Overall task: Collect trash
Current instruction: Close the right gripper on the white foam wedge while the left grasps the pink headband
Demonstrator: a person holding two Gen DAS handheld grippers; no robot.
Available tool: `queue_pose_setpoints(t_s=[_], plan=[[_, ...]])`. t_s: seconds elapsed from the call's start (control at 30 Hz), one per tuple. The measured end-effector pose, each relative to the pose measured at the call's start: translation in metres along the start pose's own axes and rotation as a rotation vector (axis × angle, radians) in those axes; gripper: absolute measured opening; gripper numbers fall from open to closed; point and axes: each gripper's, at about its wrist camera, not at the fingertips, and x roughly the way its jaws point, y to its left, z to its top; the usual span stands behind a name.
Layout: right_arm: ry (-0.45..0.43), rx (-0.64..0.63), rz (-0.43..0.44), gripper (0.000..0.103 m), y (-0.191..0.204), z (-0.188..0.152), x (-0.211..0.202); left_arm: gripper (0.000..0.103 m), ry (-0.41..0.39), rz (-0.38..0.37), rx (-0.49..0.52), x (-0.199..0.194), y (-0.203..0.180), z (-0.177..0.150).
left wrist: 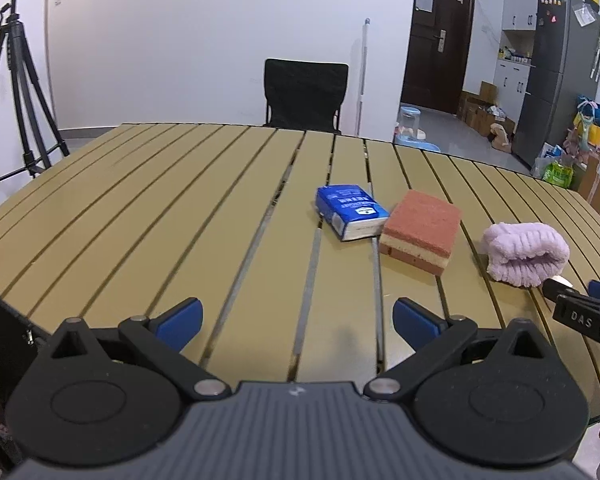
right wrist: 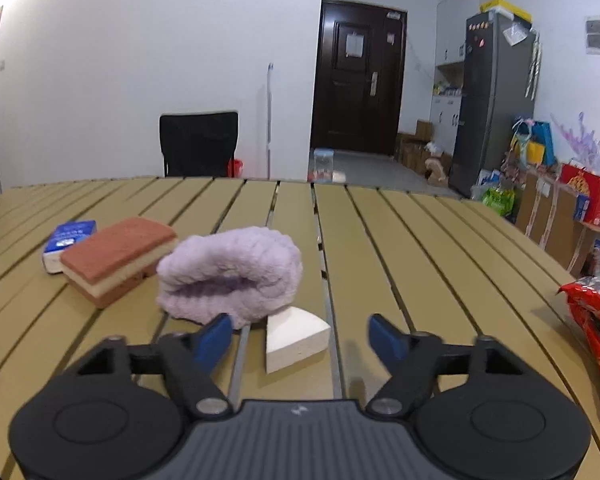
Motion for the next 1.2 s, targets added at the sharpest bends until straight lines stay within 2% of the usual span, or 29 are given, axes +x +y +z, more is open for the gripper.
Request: queue_pose_setpoints(t_s=[0.03,0.1,0.27,0.8,1.1,1.2], plan=[[0.013,0.005,0.012,0.058,-0.001,0.001,0.005,0.103,0.001,-0.006,0.003,0.002,-0.002,0.000],[0.044,0.020,0.036,0.038,-0.004,0.002,0.014,0.103,0.003,-0.020,0.011,0.007,-0.006,0.000],[0.049,0.036,0.058,0.031,-0.009,0.000,0.019,0.103,0.012,-0.036,0.028,0.013,-0.017,-0.003],[-0.057,0.203,0.058,0.027,-0.075,0.001,-0.007,0.103,0.000,-0.081,0.101,0.018,-0.063,-0.013],[-0.109,0.303,0.089,0.027,-0.116,0.004,-0.012,0.103,0.002,-0.160,0.136,0.026,-0.130,0.011],[-0.113,0.327,0.106,0.027,-0.128,0.002,-0.008,0.103,-0.005,-0.163,0.168,0.034,-0.159,0.020]])
